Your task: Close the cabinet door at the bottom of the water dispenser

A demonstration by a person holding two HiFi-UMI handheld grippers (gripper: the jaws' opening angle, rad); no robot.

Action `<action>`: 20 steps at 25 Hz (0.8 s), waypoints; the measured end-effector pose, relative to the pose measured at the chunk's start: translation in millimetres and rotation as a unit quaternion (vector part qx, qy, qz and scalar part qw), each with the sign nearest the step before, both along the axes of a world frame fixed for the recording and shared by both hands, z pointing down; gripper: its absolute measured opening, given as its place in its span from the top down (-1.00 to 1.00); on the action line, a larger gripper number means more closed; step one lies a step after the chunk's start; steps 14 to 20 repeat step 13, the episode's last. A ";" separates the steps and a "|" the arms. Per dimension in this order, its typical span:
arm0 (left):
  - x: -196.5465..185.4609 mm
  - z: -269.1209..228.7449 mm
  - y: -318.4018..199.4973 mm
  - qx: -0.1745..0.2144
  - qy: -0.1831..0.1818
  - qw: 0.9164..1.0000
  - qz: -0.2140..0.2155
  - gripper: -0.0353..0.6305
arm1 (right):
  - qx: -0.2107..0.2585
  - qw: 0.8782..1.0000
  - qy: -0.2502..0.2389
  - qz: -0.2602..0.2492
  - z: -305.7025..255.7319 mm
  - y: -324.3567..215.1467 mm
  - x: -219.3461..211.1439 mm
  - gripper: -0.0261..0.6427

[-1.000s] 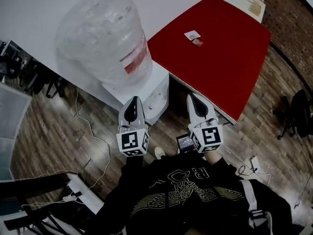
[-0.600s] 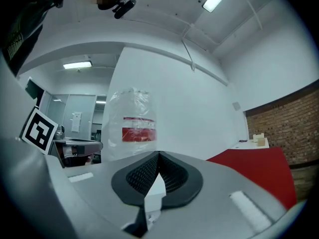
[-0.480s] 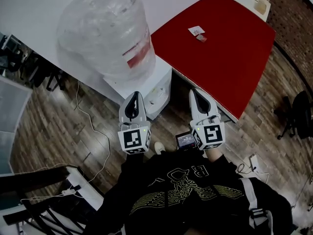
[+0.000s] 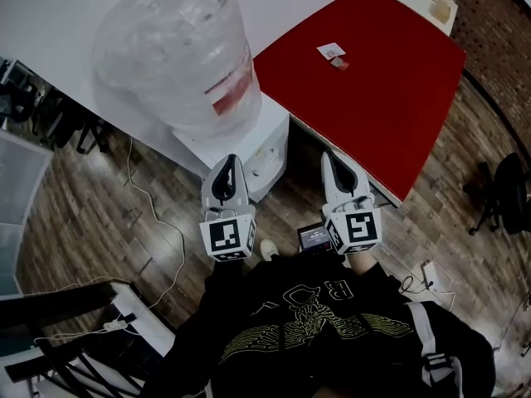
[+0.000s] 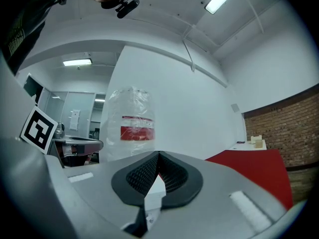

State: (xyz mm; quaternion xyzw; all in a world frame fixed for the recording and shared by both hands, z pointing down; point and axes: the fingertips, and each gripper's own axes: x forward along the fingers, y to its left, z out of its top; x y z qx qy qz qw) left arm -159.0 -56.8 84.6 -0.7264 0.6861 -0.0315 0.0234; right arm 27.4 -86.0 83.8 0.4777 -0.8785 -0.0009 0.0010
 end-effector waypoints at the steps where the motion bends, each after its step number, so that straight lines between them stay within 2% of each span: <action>1: 0.4 -0.3 0.1 0.000 -0.001 1.000 0.000 0.87 | 0.000 1.000 -0.001 0.000 -0.1 0.1 0.1 0.93; 20: 2.6 -2.5 1.4 0.004 -0.007 1.000 -0.002 0.87 | -0.001 1.000 -0.002 0.002 0.3 -2.1 4.4 0.93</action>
